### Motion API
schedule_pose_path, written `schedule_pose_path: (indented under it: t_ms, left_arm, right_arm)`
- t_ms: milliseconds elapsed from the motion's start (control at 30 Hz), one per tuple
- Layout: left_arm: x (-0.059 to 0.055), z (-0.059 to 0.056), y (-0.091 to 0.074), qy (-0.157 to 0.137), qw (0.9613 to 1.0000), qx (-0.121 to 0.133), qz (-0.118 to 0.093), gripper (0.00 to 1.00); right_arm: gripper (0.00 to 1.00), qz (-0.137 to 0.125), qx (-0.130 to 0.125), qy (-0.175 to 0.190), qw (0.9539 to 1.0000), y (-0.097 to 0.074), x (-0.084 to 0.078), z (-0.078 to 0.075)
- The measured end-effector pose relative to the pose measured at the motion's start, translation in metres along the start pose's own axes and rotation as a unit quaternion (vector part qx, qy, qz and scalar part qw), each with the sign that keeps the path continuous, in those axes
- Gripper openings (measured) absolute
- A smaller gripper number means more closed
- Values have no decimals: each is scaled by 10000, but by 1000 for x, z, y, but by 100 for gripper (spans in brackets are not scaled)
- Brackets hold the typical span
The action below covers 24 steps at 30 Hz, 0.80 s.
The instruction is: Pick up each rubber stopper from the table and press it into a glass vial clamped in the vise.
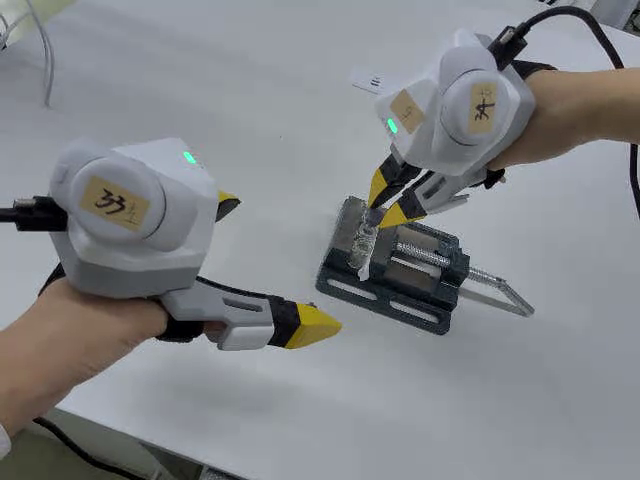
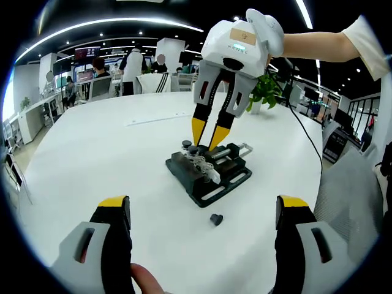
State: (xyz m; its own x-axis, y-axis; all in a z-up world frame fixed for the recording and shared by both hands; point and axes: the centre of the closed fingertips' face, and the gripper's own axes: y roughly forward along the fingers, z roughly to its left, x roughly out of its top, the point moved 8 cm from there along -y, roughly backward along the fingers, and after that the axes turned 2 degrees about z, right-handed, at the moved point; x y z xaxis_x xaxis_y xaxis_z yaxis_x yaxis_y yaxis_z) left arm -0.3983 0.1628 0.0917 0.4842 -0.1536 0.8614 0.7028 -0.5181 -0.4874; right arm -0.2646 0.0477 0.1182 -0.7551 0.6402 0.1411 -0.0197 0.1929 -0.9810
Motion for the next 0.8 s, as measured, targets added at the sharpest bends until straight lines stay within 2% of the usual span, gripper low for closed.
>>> schedule_pose_path:
  t_ms: [467, 800]
  left_arm:
    - [-3, -2, 2, -86, 10000, -36, 14, 97]
    - [-3, -3, 3, -134, 9999, -55, 3, 97]
  right_arm:
    - [4, 70, 47, -21, 10000, 8, 0, -1]
    - [4, 190, 117, -60, 9997, 8, 1, -2]
